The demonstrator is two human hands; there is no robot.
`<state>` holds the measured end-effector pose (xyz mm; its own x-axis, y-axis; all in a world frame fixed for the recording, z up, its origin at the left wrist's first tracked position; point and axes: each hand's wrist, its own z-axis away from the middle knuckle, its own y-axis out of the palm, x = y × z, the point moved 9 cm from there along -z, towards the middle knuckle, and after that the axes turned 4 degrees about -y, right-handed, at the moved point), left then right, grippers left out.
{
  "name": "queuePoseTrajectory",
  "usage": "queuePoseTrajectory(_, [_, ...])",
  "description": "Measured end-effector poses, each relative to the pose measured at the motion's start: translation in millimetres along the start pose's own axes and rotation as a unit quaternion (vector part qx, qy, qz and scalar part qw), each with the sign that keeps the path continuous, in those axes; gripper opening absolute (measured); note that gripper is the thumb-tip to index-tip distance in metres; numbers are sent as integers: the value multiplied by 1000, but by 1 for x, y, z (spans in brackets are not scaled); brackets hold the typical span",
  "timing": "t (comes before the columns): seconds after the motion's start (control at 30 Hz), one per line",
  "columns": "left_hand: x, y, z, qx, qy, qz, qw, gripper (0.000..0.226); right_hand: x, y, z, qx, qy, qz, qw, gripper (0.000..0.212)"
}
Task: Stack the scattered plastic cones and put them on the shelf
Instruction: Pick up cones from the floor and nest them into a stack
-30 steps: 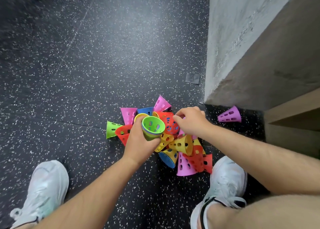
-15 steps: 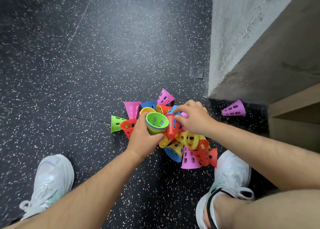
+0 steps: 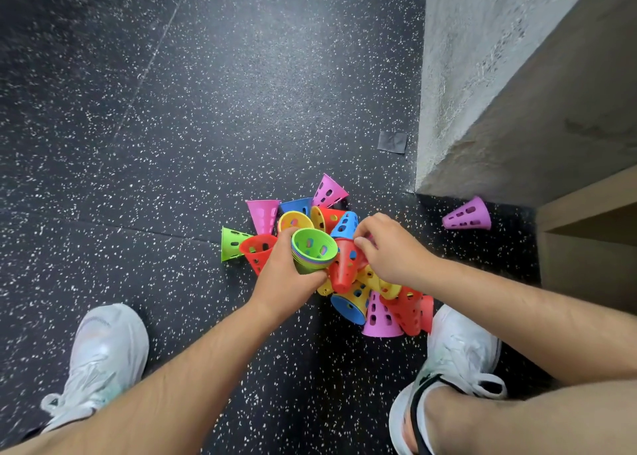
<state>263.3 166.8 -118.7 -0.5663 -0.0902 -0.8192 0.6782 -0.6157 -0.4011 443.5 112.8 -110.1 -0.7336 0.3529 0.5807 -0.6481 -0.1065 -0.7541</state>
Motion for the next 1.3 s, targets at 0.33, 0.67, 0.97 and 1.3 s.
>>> queuePoseTrajectory(0.33, [-7,10,-2,1,-5,54,999,63,3,5,7,29,31,-86,995,3])
queuePoseTrajectory(0.67, [-2,-9,2,-38,18,47,998,70,54,-89,36,-279,-189,-20,941,7])
queuePoseTrajectory(0.97, [-5,3,10,-14,33,72,997,72,73,-36,38,-120,-259,-95,954,15])
queuePoseTrajectory(1.3, [20,-4,22,-27,9,33,999,79,43,3,28,-21,-128,-34,991,22])
